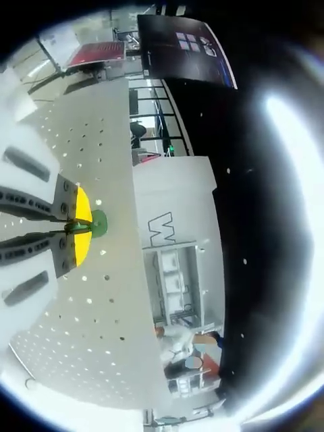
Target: Insert the hook assembly into the mounting plate slot until the hook locks in place.
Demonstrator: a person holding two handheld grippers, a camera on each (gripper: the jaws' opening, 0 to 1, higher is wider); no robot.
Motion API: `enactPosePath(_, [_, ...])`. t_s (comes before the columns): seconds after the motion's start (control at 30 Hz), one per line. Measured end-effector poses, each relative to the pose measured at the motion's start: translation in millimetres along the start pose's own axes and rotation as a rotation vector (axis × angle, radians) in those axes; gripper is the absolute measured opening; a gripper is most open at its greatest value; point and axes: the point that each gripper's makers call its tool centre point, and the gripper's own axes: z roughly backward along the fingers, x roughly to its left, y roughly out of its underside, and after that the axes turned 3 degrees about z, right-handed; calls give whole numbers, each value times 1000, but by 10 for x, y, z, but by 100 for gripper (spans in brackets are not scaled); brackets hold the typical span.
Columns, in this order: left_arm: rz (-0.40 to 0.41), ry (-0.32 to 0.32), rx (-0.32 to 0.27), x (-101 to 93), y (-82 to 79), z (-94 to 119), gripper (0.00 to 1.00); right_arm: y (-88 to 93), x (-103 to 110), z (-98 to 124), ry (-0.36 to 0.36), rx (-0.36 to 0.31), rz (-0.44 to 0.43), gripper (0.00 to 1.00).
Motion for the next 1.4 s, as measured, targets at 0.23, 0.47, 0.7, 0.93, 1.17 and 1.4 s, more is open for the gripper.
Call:
enactPosePath(0.23, [36, -4, 2, 34, 31, 17, 95, -78, -26, -24, 17, -31, 10, 0])
enactPosePath(0.47, [26, -6, 10, 42, 31, -5, 95, -86, -37, -40, 28, -43, -37, 0])
enactPosePath(0.7, [27, -5, 16, 49, 34, -13, 95, -21, -8, -55, 24, -48, -69, 0])
enactPosePath(0.93, [38, -6, 26, 97, 63, -29, 95, 16, -13, -87, 22, -52, -77, 0])
enactPosePath(1.17, [32, 5, 58, 158, 82, -64, 95, 57, -7, -120, 51, -45, -61, 0])
enactPosePath(1.4, [32, 0, 70, 255, 38, -71, 95, 85, 4, -110, 51, -34, 26, 0])
